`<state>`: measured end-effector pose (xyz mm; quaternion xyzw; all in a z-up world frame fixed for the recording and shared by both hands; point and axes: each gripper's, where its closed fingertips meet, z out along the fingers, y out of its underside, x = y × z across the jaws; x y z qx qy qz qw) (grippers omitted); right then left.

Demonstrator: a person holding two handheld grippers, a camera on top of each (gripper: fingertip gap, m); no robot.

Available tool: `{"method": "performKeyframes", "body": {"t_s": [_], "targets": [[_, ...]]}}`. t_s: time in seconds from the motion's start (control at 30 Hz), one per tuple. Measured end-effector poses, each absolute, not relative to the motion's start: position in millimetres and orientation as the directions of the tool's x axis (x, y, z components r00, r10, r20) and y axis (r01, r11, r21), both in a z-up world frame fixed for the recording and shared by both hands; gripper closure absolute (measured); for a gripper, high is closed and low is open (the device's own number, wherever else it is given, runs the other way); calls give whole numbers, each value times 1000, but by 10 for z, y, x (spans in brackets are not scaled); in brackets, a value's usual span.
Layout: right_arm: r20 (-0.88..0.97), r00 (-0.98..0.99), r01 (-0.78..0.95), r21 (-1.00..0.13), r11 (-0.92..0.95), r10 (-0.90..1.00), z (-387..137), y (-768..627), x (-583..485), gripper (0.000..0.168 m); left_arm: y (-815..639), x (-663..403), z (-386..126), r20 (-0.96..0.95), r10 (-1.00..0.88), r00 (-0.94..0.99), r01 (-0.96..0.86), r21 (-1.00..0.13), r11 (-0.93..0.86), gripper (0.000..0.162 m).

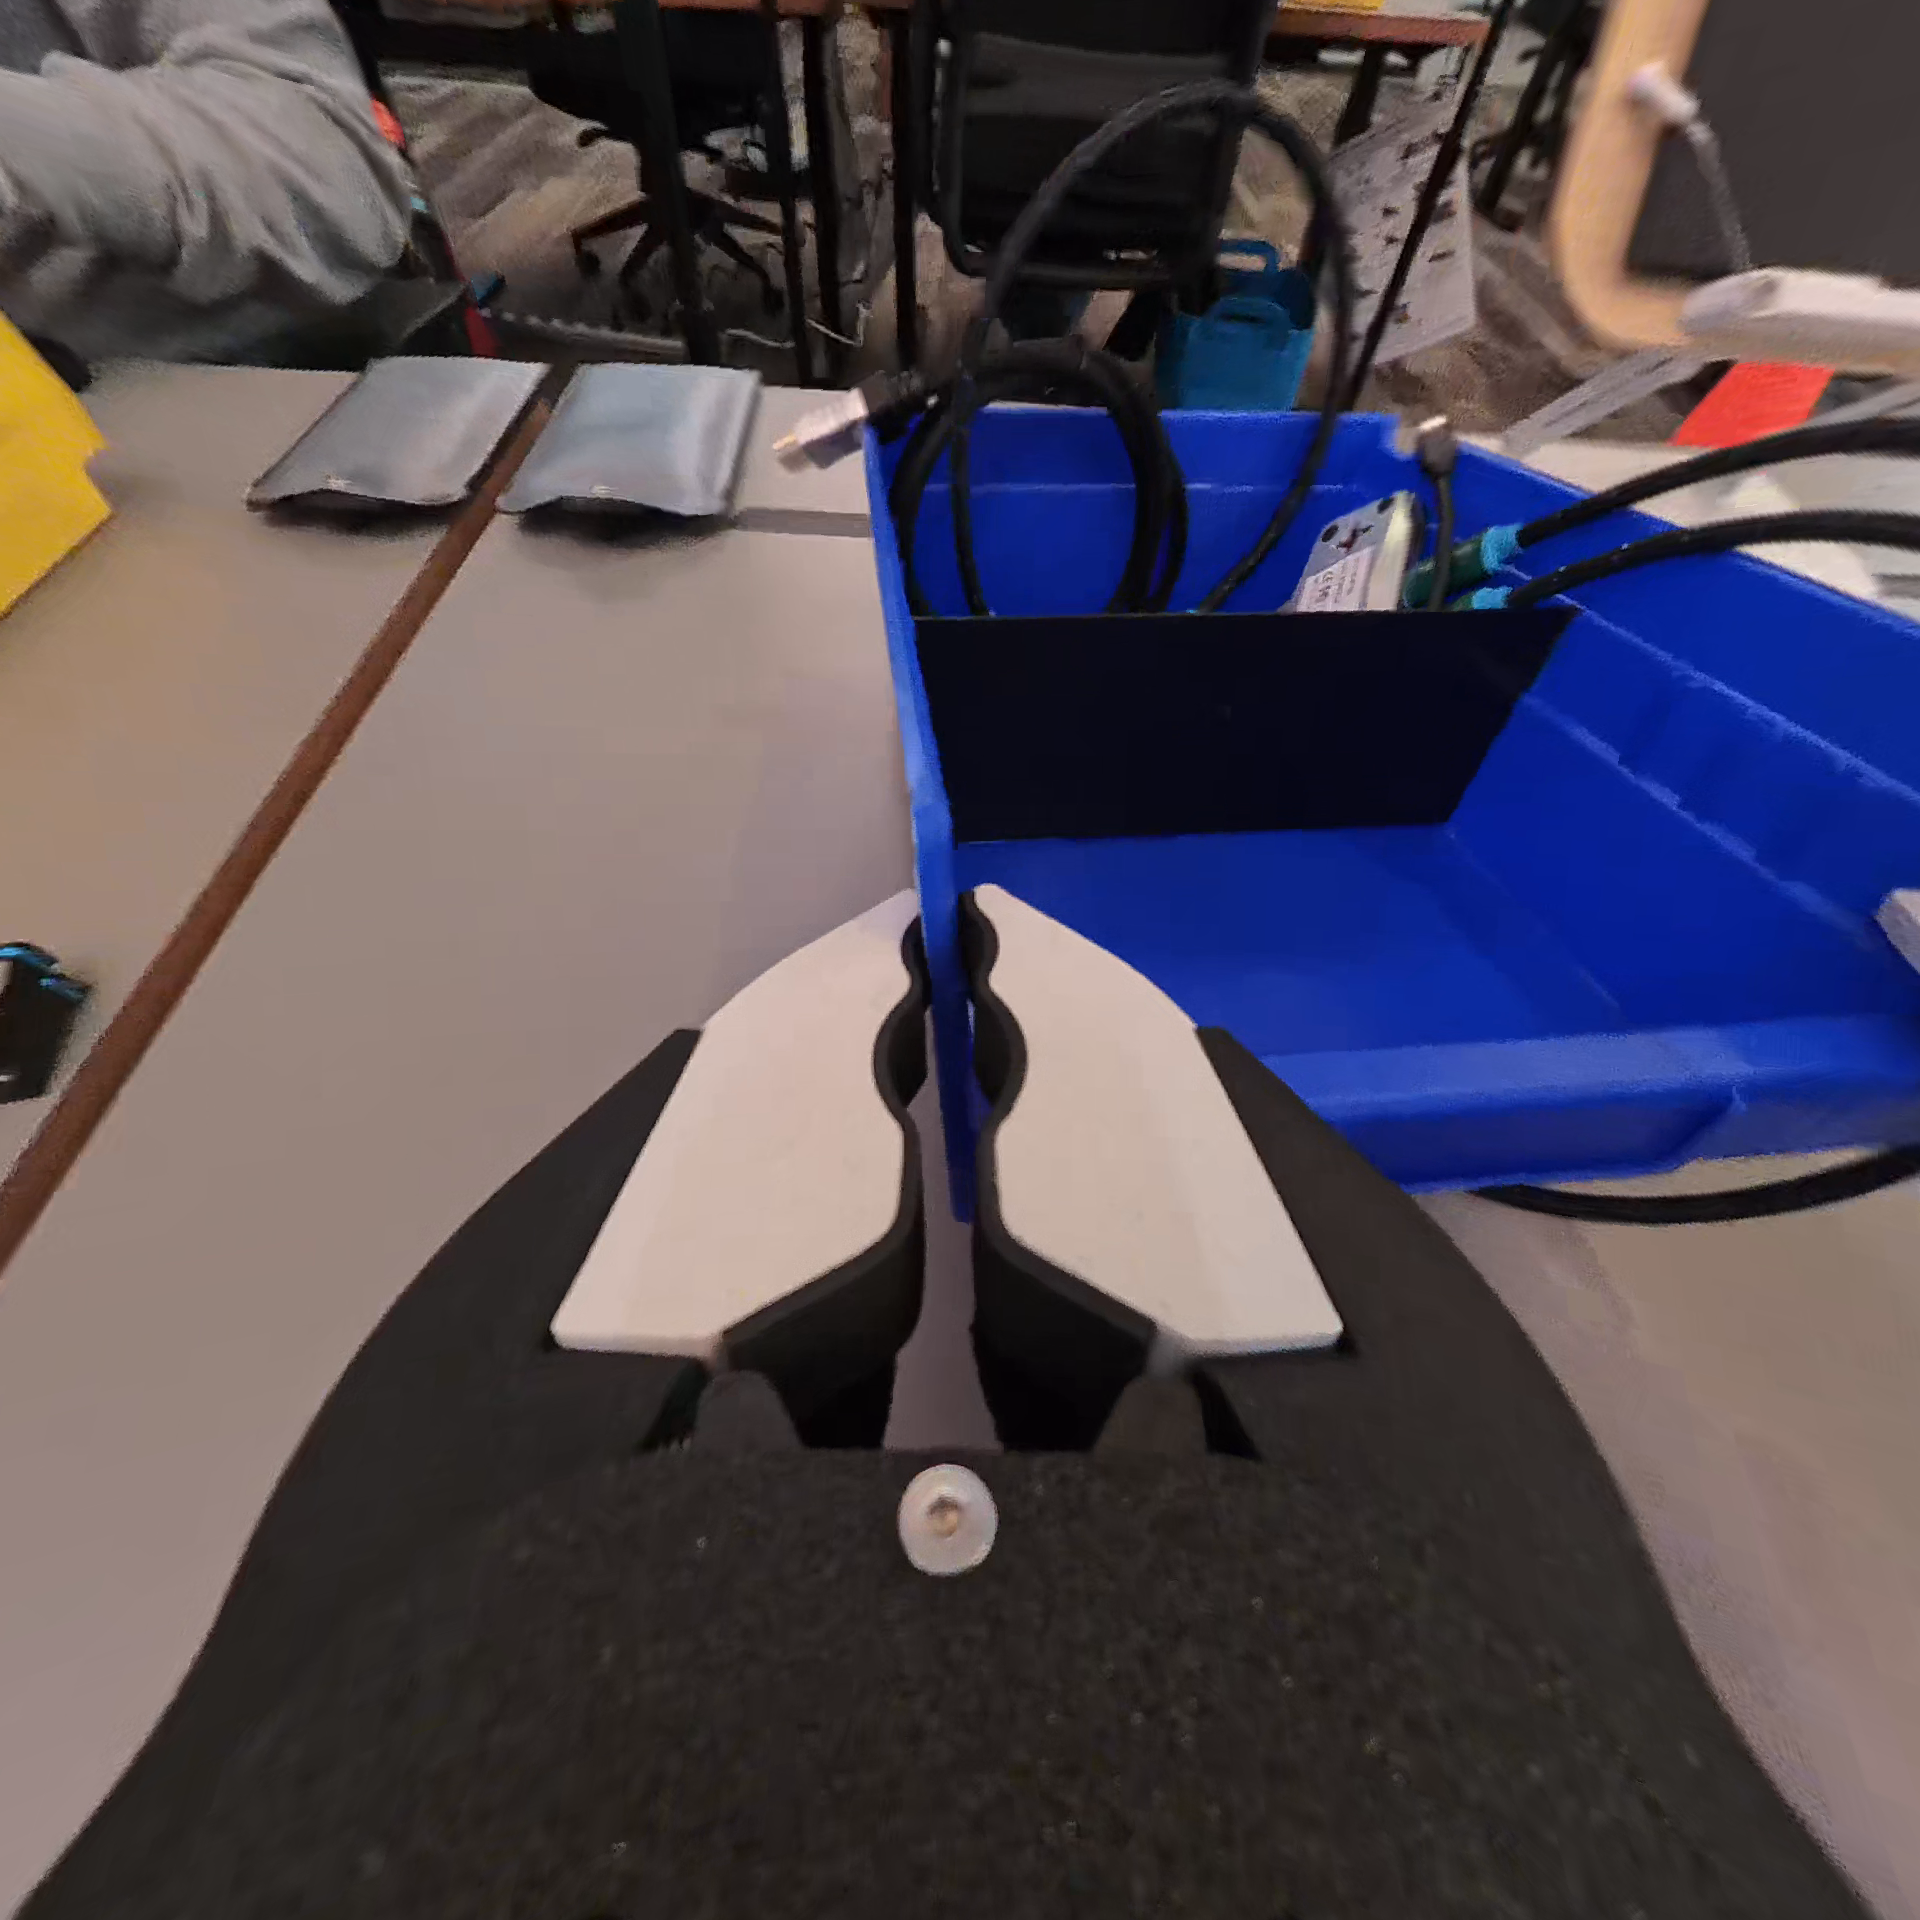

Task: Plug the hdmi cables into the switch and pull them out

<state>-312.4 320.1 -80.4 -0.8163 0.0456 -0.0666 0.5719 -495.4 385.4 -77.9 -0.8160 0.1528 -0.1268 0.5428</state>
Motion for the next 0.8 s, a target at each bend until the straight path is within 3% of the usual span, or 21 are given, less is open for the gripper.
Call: {"method": "performKeyframes", "body": {"t_s": [0.23,0.37,0.43,0.5,0.57,0.7,0.8], "targets": [[182,983,170,-926,-338,-3,-1174,3155,-3640,157,3983,-5291,-1207,233,-372,899,15,-864,-504,159],[105,968,190,-898,-398,227,-1151,2935,-3697,149,3917,-5255,-1146,215,-343,914,19,-869,-494,159],[65,914,226,-902,-369,402,-1025,2647,-3706,128,3813,-5188,-1054,243,-366,898,39,-874,-484,148],[69,863,262,-908,-326,501,-912,2345,-3485,118,3724,-5245,-916,250,-327,912,80,-887,-455,126],[86,859,276,-908,-315,505,-891,2136,-3028,110,3569,-5232,-715,268,-347,899,118,-910,-397,111],[121,926,267,-880,-393,358,-1242,1783,-1739,104,2994,-4690,-533,323,-558,764,131,-925,-356,111],[72,973,174,-854,-490,219,-1544,1474,-982,105,2484,-4073,-799,366,-659,657,46,-892,-449,111]]}}
